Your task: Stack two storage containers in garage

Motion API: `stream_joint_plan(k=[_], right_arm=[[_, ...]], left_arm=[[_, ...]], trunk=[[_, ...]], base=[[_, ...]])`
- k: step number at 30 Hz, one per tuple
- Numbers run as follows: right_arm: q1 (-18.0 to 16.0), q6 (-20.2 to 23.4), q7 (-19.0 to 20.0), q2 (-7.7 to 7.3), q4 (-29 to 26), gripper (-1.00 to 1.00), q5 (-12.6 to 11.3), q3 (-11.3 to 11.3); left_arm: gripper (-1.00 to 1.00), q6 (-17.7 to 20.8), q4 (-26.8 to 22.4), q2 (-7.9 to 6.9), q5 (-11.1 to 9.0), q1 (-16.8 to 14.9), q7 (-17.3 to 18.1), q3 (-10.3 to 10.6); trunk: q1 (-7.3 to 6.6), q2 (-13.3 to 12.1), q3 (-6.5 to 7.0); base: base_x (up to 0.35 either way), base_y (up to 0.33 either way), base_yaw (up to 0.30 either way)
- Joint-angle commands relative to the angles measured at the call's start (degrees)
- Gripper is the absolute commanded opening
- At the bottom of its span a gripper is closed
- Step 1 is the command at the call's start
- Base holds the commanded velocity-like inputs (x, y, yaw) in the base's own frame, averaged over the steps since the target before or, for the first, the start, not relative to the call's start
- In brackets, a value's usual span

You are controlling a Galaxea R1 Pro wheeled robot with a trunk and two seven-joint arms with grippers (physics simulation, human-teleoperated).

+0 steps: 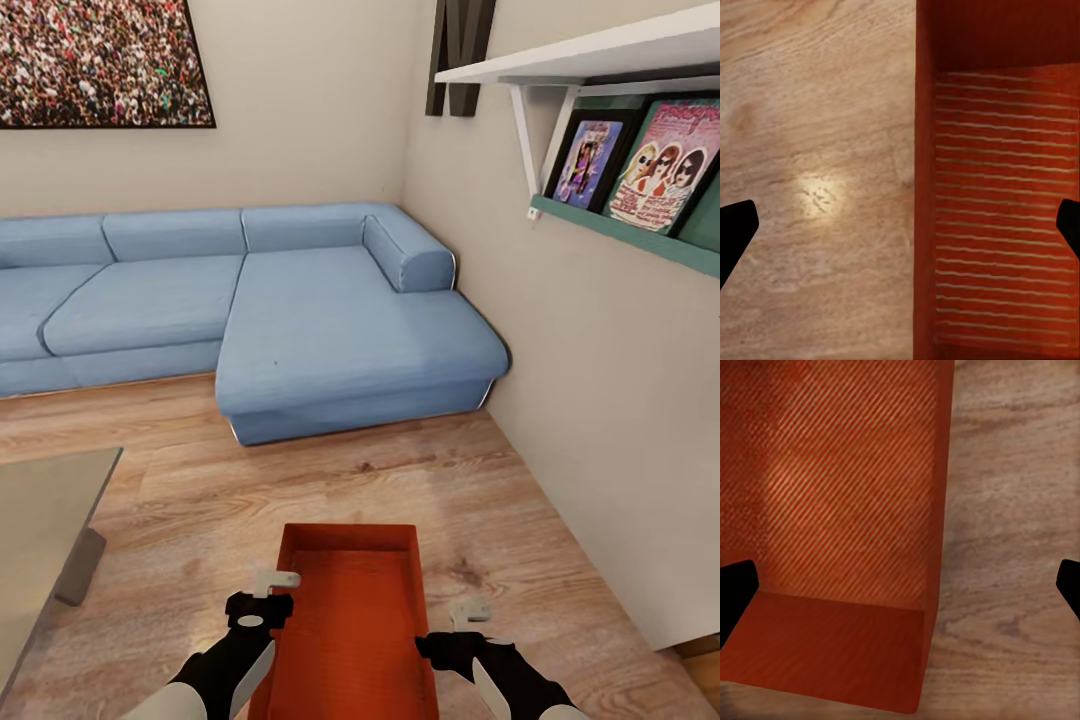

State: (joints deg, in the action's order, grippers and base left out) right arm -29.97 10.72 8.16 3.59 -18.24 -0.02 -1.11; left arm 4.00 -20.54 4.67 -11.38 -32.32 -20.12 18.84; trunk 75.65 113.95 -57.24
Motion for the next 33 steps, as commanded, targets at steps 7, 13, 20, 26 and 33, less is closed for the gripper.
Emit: stream_joint_plan(k=[7, 13, 20, 26, 33], right_arm=[[0.0, 0.4, 0.1, 0.01, -0.1, 1.0, 0.0, -0.1], [0.0, 0.4, 0.2, 0.01, -0.1, 1.0, 0.0, -0.1], [0.0, 0.4, 0.1, 0.01, -0.1, 1.0, 0.0, -0.1], [0.0, 0.4, 0.1, 0.01, -0.1, 1.0, 0.0, -0.1], [0.0, 0.4, 0.2, 0.04, -0.1, 1.0, 0.0, -0.1]], left_arm=[[1.0, 0.3, -0.1, -0.05, -0.5, 0.0, -0.4, 0.5], [1.0, 0.3, -0.1, -0.03, -0.5, 0.0, -0.4, 0.5], [1.0, 0.3, -0.1, -0.1, -0.5, 0.0, -0.4, 0.5], [1.0, 0.3, -0.1, -0.1, -0.5, 0.0, -0.4, 0.5], [1.0, 0.3, -0.1, -0.1, -0.5, 0.0, -0.4, 0.5]], trunk=[[1.54, 2.8, -1.3], [2.85, 5.2, -2.38], [4.39, 8.1, -3.64], [5.71, 10.5, -4.72], [7.25, 13.3, -5.97]], base=[[0.0, 0.0, 0.0], [0.0, 0.0, 0.0], [0.0, 0.0, 0.0], [0.0, 0.0, 0.0], [0.0, 0.0, 0.0]])
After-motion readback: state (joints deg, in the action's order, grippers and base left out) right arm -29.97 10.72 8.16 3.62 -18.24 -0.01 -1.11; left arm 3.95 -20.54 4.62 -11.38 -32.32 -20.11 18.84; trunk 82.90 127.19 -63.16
